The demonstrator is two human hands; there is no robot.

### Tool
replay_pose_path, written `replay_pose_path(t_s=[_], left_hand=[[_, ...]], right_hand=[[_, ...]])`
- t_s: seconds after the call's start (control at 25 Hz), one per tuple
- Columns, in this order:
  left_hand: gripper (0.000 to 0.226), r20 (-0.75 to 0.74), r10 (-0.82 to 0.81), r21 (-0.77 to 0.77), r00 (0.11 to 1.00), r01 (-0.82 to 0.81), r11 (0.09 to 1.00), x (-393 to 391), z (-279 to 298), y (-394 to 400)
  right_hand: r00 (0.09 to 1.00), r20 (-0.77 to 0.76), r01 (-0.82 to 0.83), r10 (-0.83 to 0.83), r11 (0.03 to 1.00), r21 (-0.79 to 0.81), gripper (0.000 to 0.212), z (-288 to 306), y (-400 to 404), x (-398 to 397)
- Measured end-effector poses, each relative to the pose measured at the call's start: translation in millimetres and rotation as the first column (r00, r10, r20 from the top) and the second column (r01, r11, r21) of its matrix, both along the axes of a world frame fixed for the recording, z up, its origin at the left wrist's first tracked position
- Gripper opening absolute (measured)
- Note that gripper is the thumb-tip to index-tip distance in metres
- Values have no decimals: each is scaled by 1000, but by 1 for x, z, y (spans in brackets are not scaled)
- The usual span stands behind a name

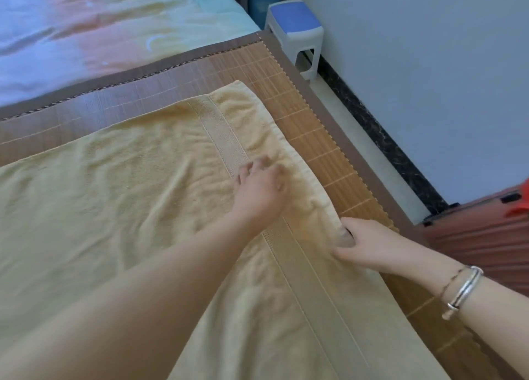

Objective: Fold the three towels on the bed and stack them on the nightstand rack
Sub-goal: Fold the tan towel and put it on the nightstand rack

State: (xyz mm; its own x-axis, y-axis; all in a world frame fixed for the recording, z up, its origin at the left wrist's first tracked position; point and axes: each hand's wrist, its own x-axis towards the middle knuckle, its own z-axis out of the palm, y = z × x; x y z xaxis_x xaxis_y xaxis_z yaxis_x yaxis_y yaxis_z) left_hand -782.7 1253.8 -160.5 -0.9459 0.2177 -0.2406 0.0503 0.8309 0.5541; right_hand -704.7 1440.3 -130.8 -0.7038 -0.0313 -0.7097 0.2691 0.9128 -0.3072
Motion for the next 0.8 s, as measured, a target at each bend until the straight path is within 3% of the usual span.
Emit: replay_pose_path(t_s=[0.08, 0.24, 0.28, 0.4, 0.52, 0.6, 0.68, 0.8], left_hand=[[38, 129, 24, 91, 991, -36, 995, 26, 9, 20], [84, 363, 161, 150, 918, -227, 962, 37, 33, 48], [83, 376, 189, 146, 907, -259, 955, 38, 39, 49], [53, 254, 283, 207, 925, -337, 918, 42, 59, 27], [43, 99, 319, 314, 942, -334, 889, 50, 77, -25], [31, 44, 285, 314, 957, -284, 906, 64, 89, -73], [29, 19, 298, 311, 954, -289, 905, 81, 95, -132], [37, 83, 394, 342, 916, -397, 852, 114, 97, -221]], right_hand=[[998, 21, 66, -65, 994, -91, 16, 6, 10, 31], [988, -110, 68, -107, 947, -313, 26, 33, 5, 61], [988, -128, 36, -89, 929, -368, 30, 42, -3, 67], [981, -190, -62, -32, 881, -470, 47, 59, -36, 85], [977, -184, -13, -104, 839, -544, 52, 68, -77, 99], [985, -159, -23, -68, 861, -508, 59, 73, -112, 114], [983, -157, -147, 96, 925, -351, 56, 76, -155, 137], [942, -162, -315, 293, 940, -133, 29, 79, -221, 178]])
